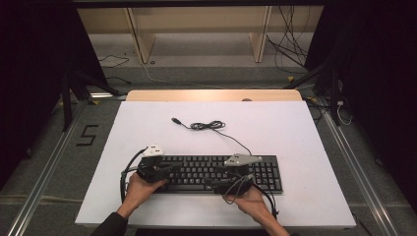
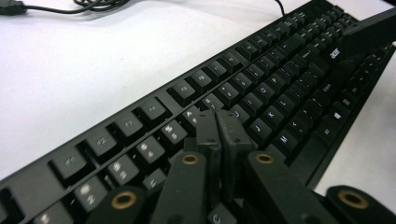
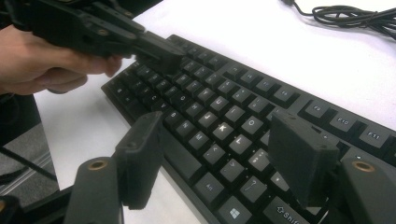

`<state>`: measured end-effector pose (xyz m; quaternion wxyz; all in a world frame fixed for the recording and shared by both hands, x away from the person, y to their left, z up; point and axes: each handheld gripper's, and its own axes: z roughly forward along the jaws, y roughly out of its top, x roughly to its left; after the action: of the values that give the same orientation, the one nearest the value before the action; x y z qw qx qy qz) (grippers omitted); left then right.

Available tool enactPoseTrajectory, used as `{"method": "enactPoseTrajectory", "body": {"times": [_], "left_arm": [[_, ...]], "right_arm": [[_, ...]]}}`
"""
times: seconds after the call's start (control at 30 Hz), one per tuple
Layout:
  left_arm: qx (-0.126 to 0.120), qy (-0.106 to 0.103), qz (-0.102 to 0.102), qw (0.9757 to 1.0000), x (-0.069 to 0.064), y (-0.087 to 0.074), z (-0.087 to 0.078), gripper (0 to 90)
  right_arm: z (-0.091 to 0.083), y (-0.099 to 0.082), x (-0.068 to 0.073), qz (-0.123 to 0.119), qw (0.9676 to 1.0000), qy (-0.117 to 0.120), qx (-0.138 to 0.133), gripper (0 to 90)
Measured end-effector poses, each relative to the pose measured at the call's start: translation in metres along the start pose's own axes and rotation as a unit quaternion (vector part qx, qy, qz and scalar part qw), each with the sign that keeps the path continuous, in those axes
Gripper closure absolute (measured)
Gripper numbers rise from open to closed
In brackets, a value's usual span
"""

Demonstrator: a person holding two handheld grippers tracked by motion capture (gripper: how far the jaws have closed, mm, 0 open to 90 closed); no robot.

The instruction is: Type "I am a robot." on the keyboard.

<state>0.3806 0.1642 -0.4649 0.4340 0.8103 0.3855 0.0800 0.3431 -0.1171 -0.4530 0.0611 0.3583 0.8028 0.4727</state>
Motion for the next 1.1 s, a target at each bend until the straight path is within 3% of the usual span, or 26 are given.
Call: {"method": "enactPoseTrajectory", "body": {"times": [0.23,0.63,0.77,0.93,1.1], "left_arm": [[0.020,0.006,0.003,0.9998,0.000,0.003,0.015,88.9],[0.044,0.011,0.006,0.9990,0.003,0.000,0.021,89.0],[0.040,0.001,-0.005,0.9992,0.005,-0.001,0.022,89.1],[0.041,0.004,0.000,0.9991,0.003,-0.001,0.020,88.9],[0.019,0.003,-0.004,0.9998,0.002,0.001,0.013,82.0]], "right_arm": [[-0.003,-0.001,0.001,-0.002,1.0000,0.000,-0.003,36.0],[-0.003,-0.001,0.002,-0.004,1.0000,0.002,-0.001,35.6],[-0.003,-0.001,0.002,-0.003,1.0000,0.001,0.001,35.6],[-0.003,-0.001,0.002,-0.004,1.0000,0.000,-0.003,35.6],[-0.003,-0.001,0.001,-0.001,1.0000,-0.001,-0.003,35.7]]}}
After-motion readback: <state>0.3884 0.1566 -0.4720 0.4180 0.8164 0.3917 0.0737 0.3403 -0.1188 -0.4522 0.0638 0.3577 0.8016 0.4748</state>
